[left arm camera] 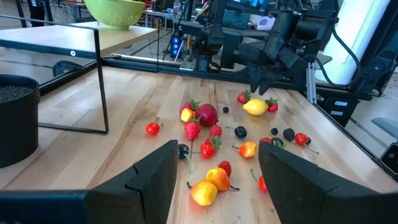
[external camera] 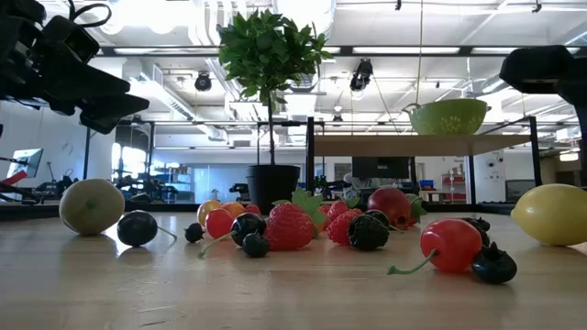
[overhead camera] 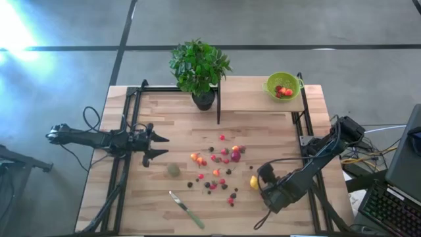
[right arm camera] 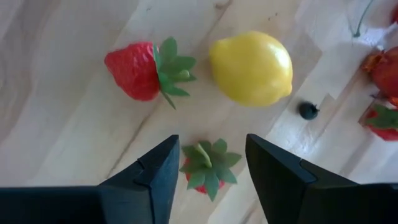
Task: Pick & Place Fruit
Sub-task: Put the strawberry into the green strainer bowl on the shelf
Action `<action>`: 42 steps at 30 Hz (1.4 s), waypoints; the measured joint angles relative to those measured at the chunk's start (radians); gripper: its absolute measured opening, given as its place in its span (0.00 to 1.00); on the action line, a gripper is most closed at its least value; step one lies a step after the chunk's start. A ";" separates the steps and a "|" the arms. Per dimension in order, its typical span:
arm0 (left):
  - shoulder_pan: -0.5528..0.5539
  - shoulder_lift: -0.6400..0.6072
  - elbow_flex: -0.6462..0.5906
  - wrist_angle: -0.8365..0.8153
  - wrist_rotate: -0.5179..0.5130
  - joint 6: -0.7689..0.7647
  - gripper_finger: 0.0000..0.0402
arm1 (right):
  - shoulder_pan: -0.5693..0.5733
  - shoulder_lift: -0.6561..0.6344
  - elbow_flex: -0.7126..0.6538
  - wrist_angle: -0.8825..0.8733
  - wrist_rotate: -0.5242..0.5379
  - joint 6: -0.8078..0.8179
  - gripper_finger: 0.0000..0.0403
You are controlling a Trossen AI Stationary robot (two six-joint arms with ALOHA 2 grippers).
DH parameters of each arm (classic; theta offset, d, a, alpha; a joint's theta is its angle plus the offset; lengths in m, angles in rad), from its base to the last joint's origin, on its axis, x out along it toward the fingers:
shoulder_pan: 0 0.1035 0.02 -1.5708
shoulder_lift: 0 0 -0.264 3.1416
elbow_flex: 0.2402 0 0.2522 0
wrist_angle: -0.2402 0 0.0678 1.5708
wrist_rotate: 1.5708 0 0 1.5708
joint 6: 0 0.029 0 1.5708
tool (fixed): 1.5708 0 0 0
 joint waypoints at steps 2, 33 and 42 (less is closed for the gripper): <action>0.000 0.000 0.000 0.000 0.000 0.000 0.57 | 0.000 0.000 -0.012 0.020 0.000 -0.001 0.46; 0.000 0.000 0.000 0.000 0.000 0.000 0.57 | -0.001 0.000 -0.063 0.073 -0.026 -0.001 0.02; 0.000 0.000 0.000 0.000 0.000 0.000 0.57 | -0.001 -0.001 -0.063 0.071 -0.015 -0.003 0.02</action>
